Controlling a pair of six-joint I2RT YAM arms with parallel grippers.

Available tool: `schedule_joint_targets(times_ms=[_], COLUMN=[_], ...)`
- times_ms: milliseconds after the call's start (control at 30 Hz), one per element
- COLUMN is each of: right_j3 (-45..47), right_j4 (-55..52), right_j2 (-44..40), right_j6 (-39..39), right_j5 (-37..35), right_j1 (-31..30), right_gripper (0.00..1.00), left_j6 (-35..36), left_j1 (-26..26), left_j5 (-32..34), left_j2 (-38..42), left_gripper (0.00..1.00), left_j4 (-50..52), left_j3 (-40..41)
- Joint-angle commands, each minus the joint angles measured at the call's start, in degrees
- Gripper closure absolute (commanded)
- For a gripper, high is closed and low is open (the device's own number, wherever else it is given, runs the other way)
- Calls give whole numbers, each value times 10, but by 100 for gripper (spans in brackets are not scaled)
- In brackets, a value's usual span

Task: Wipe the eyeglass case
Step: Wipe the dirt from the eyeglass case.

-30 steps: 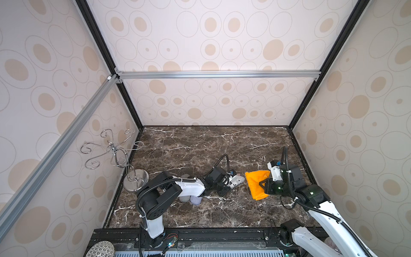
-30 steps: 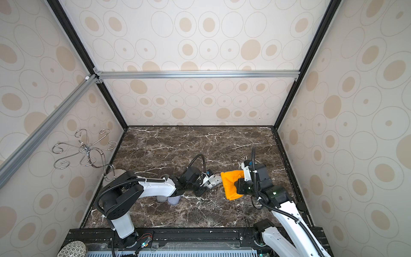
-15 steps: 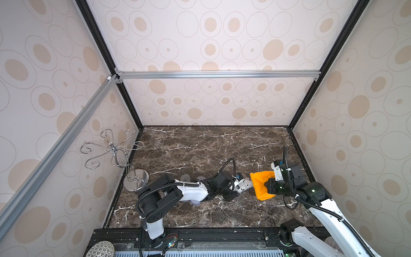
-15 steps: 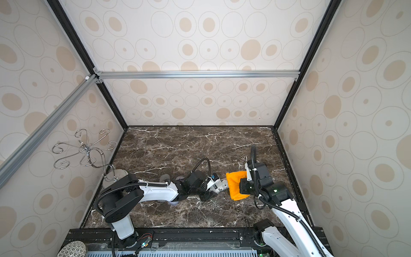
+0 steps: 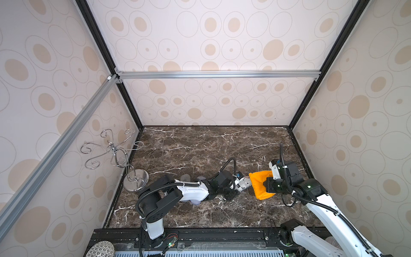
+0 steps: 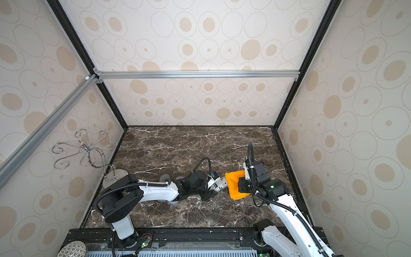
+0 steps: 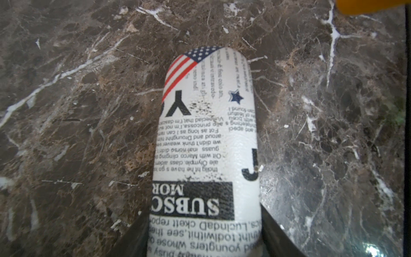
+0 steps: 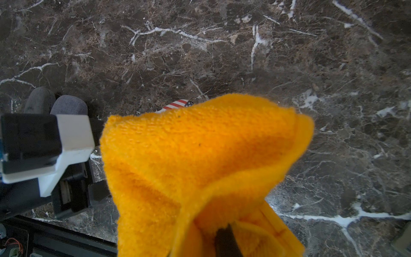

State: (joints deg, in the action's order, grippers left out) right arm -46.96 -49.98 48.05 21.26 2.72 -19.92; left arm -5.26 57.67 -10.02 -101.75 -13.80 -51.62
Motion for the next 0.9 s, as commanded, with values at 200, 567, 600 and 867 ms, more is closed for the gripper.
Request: schedule_joint_targets(times_ms=[200,567,600,867], right_j3=[-33,-25,-24,-24], right_j4=[-25,-21,-21,-4], right_j2=[-22,-37,-38,-24], right_j6=[-19,-27,-27,-28], right_j5=[0,-2,0,10], right_j1=[-4,-4,-5,-5], right_gripper=[100,100,100,100], left_j6=[-33,-42,-41,-28], left_j1=[2,6,6,14], left_j5=[45,67,66,75], left_j2=[40,24,24,19], left_gripper=[47,47,47,47], left_j4=[4,26,26,41], left_j3=[-6,-39,-40,-47])
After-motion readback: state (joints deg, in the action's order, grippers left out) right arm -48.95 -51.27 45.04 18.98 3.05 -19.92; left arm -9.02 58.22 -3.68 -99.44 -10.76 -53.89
